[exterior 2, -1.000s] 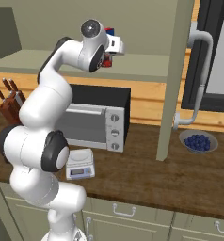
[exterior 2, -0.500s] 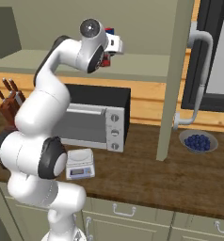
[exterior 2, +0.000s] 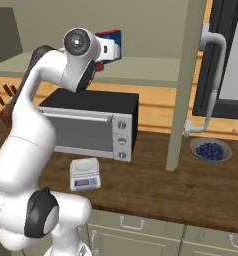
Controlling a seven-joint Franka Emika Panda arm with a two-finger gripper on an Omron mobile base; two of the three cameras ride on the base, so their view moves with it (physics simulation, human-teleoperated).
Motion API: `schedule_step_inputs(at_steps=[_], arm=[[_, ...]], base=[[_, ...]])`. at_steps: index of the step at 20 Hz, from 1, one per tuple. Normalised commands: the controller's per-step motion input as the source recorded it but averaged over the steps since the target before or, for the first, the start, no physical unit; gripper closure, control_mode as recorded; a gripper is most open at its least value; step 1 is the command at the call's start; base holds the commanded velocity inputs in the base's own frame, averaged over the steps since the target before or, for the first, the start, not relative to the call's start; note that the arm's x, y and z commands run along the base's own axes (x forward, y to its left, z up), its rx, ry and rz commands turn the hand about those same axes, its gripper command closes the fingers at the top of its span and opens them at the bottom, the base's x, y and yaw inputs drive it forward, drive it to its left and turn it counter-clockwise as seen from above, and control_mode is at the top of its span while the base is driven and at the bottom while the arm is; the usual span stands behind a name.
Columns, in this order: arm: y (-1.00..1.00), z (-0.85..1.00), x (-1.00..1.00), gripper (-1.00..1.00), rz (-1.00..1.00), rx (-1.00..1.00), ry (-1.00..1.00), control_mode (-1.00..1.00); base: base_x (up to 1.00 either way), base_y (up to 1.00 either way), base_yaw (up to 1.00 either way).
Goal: Pick the canned food and place it on the digital scale for weighing, and close the cabinet.
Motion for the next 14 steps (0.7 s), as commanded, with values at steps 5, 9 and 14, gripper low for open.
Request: schedule_step_inputs(at_steps=[5,9,14], arm=[[0.16,0.13,-1.0,1.0,0.11,0.1,-0.04,-1.0],[0.21,0.17,-1.0,1.0,0.15,0.08,-0.02,-1.0],[0.03,0.08,-1.0,1.0,0.14,0.1,-0.01,-1.0]], base=[[0.0,0.0,0.0],[0.0,0.0,0.0],[0.0,0.0,0.0]])
